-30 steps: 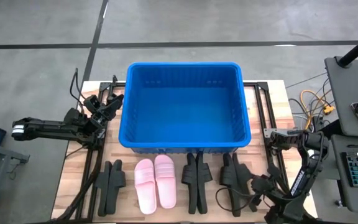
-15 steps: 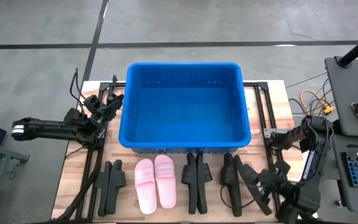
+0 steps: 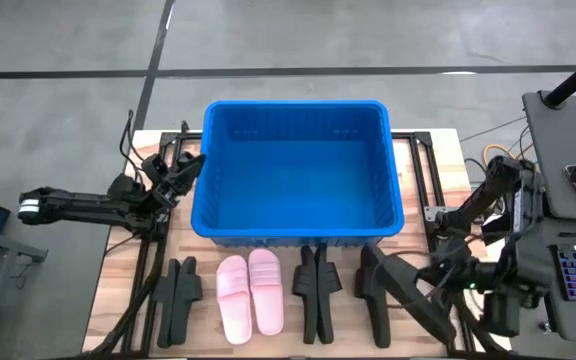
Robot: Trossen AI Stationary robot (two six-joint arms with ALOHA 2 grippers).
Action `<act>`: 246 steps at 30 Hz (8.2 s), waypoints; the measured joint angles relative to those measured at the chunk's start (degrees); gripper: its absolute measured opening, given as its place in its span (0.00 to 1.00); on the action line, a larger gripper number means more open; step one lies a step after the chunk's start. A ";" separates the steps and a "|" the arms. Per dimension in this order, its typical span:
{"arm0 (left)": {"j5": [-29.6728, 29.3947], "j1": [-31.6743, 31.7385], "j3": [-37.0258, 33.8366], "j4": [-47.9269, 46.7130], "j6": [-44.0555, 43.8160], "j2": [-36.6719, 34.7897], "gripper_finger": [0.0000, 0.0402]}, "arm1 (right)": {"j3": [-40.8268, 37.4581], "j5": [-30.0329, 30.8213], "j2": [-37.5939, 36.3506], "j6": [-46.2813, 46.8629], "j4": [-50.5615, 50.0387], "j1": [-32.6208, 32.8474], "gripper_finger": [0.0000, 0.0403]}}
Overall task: Pick and place slides into bin
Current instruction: Put the black slipper into the blue bin
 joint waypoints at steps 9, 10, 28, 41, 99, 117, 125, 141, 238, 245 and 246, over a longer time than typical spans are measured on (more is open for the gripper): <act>-0.02 0.00 0.00 0.03 0.01 -0.62 0.46 | 9.17 33.66 -3.55 -18.00 -0.05 -4.90 0.03; -0.01 -0.01 0.00 0.06 0.01 -0.62 0.46 | 10.21 35.60 -4.10 -20.63 -0.04 -6.37 0.03; 0.06 0.01 0.00 0.57 0.82 -7.43 0.46 | 24.79 12.49 -0.24 -57.65 2.01 -57.99 0.03; 0.07 0.01 0.07 0.70 2.16 -14.06 0.46 | 32.66 6.18 21.26 -74.59 -0.87 -76.94 0.03; -0.17 0.01 -0.96 -0.57 1.66 -15.76 0.46 | 3.15 -1.25 40.25 -92.49 11.98 -93.88 0.03; -0.15 0.01 -0.98 -0.48 1.68 -15.94 0.46 | 12.83 -14.42 40.17 -84.67 1.60 -94.80 0.28; -0.13 0.01 -1.01 -0.42 1.68 -15.89 0.46 | 19.20 -19.85 40.11 -83.21 -0.84 -94.71 0.54; -0.04 0.00 -1.14 -0.46 1.68 -16.05 0.46 | 33.71 -16.80 39.80 -79.72 6.18 -101.44 0.30; 0.04 -0.01 -2.10 -4.68 3.11 -15.52 0.46 | 21.86 -33.77 35.68 -74.35 8.66 -31.17 0.53; 0.11 -0.01 -2.10 -4.72 3.10 -15.54 0.46 | 21.86 -33.64 40.29 -79.60 8.15 -30.11 0.53; 0.12 0.00 -2.10 -4.71 3.10 -15.57 0.46 | 21.86 -33.31 40.72 -80.13 7.55 -29.93 0.53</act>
